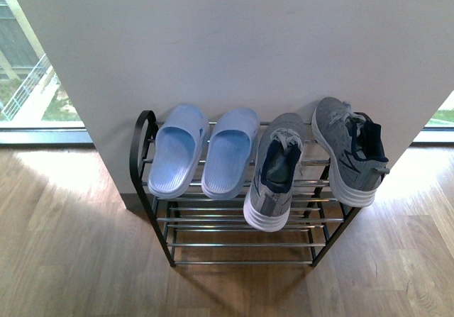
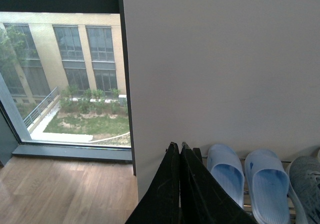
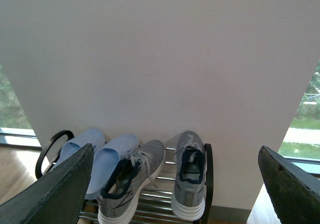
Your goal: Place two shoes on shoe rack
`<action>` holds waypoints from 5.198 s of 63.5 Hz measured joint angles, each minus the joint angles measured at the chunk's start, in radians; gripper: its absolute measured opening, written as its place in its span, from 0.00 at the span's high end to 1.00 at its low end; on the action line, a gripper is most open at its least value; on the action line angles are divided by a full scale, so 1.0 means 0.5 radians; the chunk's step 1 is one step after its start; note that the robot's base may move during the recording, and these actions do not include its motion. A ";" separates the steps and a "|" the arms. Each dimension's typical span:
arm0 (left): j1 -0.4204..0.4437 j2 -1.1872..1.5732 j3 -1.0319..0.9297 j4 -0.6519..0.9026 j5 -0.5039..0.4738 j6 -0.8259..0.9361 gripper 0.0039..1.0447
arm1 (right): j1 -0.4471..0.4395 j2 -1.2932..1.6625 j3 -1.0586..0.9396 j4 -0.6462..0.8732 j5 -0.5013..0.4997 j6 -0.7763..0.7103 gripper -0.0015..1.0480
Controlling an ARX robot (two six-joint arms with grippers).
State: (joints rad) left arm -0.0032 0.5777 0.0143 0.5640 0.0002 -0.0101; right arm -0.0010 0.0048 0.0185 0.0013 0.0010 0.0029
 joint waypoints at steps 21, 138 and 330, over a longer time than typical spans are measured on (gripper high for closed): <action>0.000 -0.332 -0.001 -0.309 -0.001 0.000 0.99 | 0.000 0.000 -0.001 0.000 0.000 0.000 0.09; 0.002 -1.124 0.000 -1.128 0.001 0.005 0.09 | 0.000 0.000 -0.001 -0.001 0.001 0.000 0.09; 0.002 -1.124 0.000 -1.128 0.000 0.005 0.09 | 0.000 0.000 -0.001 -0.002 -0.001 0.000 0.09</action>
State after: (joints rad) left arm -0.0025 0.0158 0.0143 -0.0002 0.0002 -0.0074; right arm -0.0010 0.0048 0.0181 0.0006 0.0006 0.0029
